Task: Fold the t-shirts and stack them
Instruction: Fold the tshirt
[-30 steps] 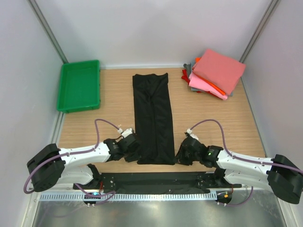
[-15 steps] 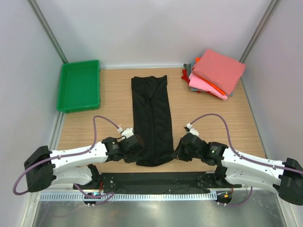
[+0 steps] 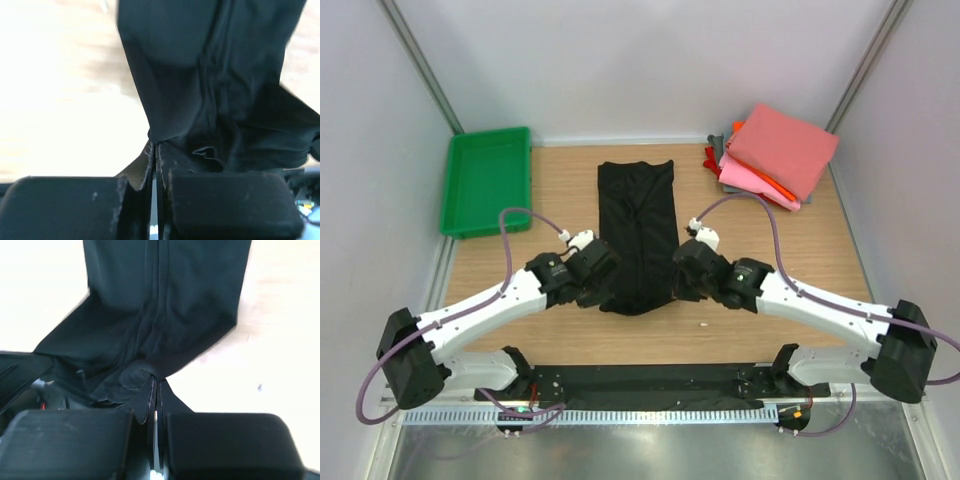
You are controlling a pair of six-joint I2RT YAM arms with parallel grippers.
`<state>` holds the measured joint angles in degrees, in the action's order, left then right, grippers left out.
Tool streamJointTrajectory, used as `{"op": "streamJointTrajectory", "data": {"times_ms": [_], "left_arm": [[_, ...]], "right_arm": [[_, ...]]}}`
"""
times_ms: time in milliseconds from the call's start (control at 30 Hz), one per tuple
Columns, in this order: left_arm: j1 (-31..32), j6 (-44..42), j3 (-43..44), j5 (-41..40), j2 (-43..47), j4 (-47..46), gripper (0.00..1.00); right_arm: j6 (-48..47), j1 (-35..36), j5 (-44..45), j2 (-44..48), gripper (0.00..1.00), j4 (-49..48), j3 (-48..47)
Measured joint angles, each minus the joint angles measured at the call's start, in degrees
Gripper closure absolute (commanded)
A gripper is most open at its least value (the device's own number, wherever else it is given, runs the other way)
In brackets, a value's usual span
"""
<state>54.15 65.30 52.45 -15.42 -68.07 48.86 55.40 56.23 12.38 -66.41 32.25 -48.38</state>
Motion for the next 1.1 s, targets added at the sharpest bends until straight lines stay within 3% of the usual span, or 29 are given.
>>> {"op": "streamJointTrajectory", "data": {"times_ms": [367,667,1100], "left_arm": [[-17.1,-14.5,15.2,3.8,-13.6,0.9,1.00],[-23.1,-20.9,24.6,7.1,-27.9,0.8,1.00],[-29.0,-26.9,39.0,9.5,-38.9,3.2,1.00]], "right_arm": [[-12.3,-13.8,-1.2,-15.3,0.99,2.0,-16.2],[-19.1,-20.4,-4.2,-26.0,0.99,2.5,-26.1],[-23.8,-24.6,-7.4,-36.9,0.99,3.6,-35.7]]}}
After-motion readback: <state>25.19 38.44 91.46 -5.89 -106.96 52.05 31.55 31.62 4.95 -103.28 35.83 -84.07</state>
